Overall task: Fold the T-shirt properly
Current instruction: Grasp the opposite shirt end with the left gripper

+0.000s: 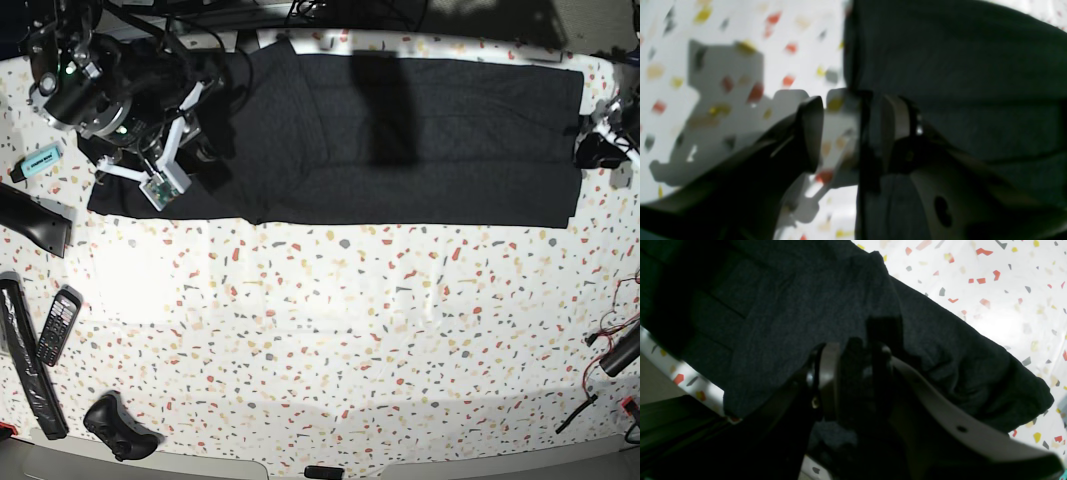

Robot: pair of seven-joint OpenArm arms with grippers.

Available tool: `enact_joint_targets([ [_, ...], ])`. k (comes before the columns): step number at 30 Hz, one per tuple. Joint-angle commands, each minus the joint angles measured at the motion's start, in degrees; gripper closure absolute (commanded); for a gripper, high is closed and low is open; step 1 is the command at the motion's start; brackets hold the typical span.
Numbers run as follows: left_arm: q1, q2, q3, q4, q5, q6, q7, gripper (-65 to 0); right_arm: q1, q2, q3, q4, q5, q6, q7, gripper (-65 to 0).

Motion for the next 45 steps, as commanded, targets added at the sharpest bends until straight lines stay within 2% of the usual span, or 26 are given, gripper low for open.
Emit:
enact_joint_targets([
  [1, 0.46, -1.14, -1.25, 0.98, -0.96, -0.52, -0.83, -27.0, 0.28, 0.66, 0.42, 0.74, 0.48, -0.02, 1.09, -16.5],
  [8, 3.93, -0.57, -3.72, -1.90, -7.87, -3.21, 0.46, -27.0, 0.28, 0.66, 0.42, 0.74, 0.48, -0.02, 1.14, -16.5],
  [13, 2.54, 2.16, -3.72, -8.59, -18.29, -7.36, 2.91, -27.0, 0.31, 0.66, 0.42, 0.74, 0.48, 0.00, 1.16, -16.5],
  [17, 0.09, 4.76, -3.72, -10.67, -23.65, -7.36, 7.13, -27.0, 0.31, 0.66, 0.42, 0.74, 0.48, -0.02, 1.16, -16.5],
  [24, -2.29, 9.81, -3.72, -10.75, -23.74, -7.36, 5.92, -27.0, 0.28, 0.66, 0.42, 0.74, 0.48, -0.02, 1.07, -16.5],
  [29, -2.29, 10.29, -3.72, -10.75, -21.29, -7.36, 1.09, -25.6, 0.28, 0.66, 0.42, 0.74, 0.46, -0.02, 1.05, -16.5],
  [33, -2.32, 10.32, -3.72, -10.75, -20.70, -7.36, -1.77, -18.8, 0.31, 0.66, 0.42, 0.74, 0.48, -0.02, 1.09, -16.5],
  [36, -2.67, 10.36, -3.72, -10.75, -20.33, -7.36, -3.37, -10.8, 0.28, 0.63, 0.42, 0.74, 0.48, -0.02, 1.07, -16.5],
  [39, -3.78, 11.23, -3.72, -10.78, -17.25, -7.36, -5.46, -1.0, 0.28, 0.66, 0.42, 0.74, 0.50, -0.02, 1.07, -16.5],
  [45, -4.83, 13.64, -3.72, -10.75, -16.83, -7.36, -7.26, 0.0, 0.28, 0.66, 0.42, 0.74, 0.48, -0.02, 0.66, -16.5],
])
